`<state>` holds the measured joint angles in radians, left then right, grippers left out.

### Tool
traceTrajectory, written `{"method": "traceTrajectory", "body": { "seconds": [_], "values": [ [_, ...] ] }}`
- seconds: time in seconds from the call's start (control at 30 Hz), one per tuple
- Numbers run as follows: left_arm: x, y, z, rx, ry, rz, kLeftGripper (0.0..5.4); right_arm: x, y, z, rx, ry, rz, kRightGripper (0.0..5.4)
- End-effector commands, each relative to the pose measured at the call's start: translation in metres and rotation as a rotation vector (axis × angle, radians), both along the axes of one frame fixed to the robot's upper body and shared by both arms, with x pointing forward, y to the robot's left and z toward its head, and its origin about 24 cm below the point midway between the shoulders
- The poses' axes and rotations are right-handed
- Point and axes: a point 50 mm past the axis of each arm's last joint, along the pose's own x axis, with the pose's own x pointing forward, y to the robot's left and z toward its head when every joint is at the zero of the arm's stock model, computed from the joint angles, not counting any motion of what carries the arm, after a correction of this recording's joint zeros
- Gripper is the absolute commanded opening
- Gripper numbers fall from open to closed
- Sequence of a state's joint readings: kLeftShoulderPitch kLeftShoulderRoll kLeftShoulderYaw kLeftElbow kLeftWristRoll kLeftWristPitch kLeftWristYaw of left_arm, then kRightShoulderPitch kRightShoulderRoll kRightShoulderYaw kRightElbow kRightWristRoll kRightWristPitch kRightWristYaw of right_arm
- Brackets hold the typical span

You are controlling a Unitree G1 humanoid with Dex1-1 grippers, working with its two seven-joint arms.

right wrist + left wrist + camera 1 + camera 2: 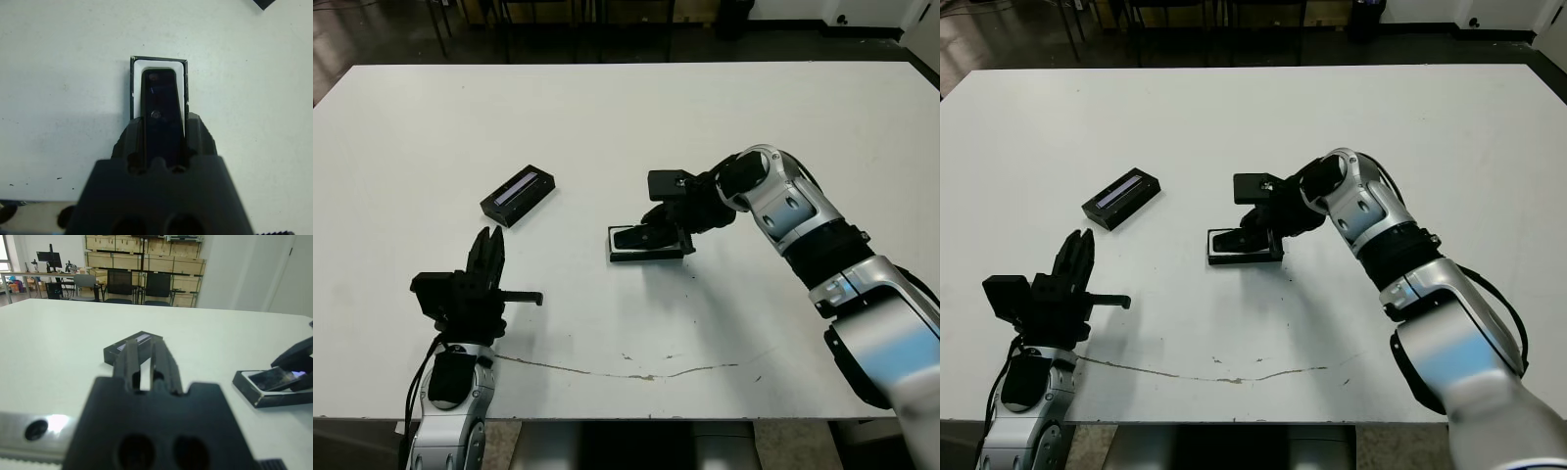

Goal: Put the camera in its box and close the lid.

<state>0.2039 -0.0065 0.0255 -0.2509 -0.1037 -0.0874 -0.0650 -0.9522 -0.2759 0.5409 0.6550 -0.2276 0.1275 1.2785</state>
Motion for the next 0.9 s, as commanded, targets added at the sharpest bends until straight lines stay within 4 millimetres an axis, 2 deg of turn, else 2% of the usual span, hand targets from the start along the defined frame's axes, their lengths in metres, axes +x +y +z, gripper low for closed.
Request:
{"method": "traceTrajectory", "body": {
  "seconds": [0.03, 0.47, 0.9],
  "values": [
    [-0.005, 0.002, -0.005, 0.0, 0.027, 0.013, 0.0, -0.004, 0.004, -0.017, -0.032, 0.043, 0.005, 0.75],
    [-0.005, 0.003, -0.006, -0.01, 0.039, 0.009, 0.0, -0.006, 0.003, -0.023, -0.061, 0.045, 0.002, 0.75],
    [-0.004, 0.002, -0.008, -0.013, 0.043, 0.005, 0.0, 0.004, -0.009, 0.009, 0.01, -0.038, -0.012, 3.54]
  ]
}}
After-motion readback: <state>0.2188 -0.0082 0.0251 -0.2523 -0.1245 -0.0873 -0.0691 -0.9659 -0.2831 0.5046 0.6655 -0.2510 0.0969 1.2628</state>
